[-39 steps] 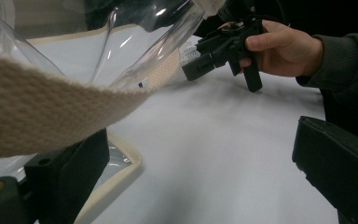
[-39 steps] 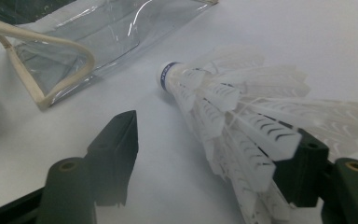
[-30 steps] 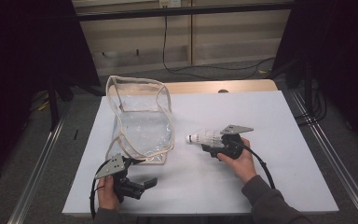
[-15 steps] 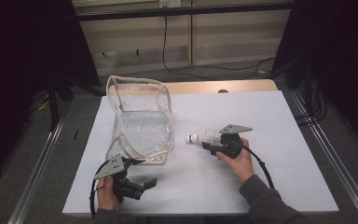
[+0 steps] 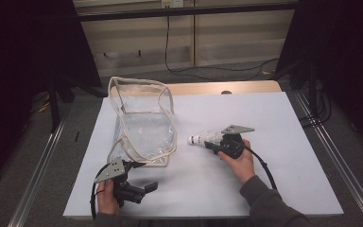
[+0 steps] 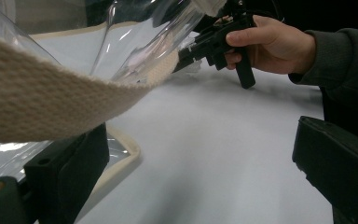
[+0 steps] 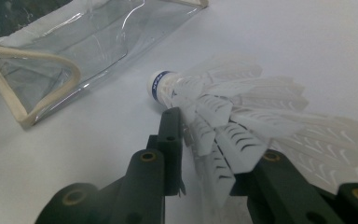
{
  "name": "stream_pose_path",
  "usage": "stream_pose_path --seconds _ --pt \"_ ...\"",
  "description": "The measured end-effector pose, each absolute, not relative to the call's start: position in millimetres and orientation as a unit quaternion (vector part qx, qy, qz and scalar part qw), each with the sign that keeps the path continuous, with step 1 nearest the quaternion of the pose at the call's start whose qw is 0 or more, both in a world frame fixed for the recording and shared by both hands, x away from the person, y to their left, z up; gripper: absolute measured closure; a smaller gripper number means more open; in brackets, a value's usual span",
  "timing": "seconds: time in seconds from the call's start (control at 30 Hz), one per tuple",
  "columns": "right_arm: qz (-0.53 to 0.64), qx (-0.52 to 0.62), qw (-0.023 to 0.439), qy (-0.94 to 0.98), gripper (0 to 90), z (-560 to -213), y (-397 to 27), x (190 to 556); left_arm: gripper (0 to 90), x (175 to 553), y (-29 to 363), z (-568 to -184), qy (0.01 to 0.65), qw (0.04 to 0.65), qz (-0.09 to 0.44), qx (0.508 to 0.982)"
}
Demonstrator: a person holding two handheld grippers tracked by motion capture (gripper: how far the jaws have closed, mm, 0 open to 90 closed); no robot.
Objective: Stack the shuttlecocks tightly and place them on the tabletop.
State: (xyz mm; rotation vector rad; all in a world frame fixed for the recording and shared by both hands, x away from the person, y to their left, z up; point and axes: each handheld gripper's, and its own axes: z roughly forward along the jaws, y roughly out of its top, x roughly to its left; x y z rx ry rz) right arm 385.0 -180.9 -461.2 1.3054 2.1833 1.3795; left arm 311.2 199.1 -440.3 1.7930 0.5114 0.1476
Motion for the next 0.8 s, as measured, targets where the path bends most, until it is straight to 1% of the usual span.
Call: stream_pose_path --seconds 0.07,0.2,0.23,0.3,0.37,0.43,0.63,0.67,0.8 --pt "0.475 0.450 0.122 0.746 73.1 -461.4 -180.9 385.4 3.7 310.9 199.2 -440.3 0.220 0.594 0.063 0.771" --pt "0.474 0.455 0.117 0.744 68.4 -461.8 -179.9 386.5 3.7 310.9 199.3 -440.4 0.220 0.594 0.063 0.771" --pt "0.473 0.454 0.115 0.746 68.6 -461.9 -179.6 387.0 3.7 310.9 199.4 -440.5 0.221 0.594 0.063 0.771" --pt "0.474 0.453 0.112 0.747 71.6 -461.9 -179.9 387.3 3.7 310.7 199.5 -440.6 0.221 0.593 0.063 0.772" --pt "0.475 0.453 0.112 0.746 77.0 -461.9 -180.4 387.7 3.7 310.4 200.0 -440.3 0.220 0.594 0.063 0.771" --pt "0.471 0.451 0.112 0.749 78.8 -461.7 -180.3 387.9 3.7 310.1 200.2 -440.1 0.220 0.592 0.064 0.772" --pt "0.464 0.439 0.119 0.760 81.0 -461.3 -180.0 387.3 3.7 309.4 200.0 -439.6 0.220 0.594 0.064 0.771" --pt "0.463 0.436 0.118 0.763 82.9 -461.0 -180.2 386.8 3.7 309.5 199.8 -439.6 0.220 0.594 0.064 0.771" --pt "0.459 0.434 0.120 0.766 83.5 -459.8 -180.2 385.4 3.7 310.2 199.1 -439.8 0.218 0.592 0.065 0.773"
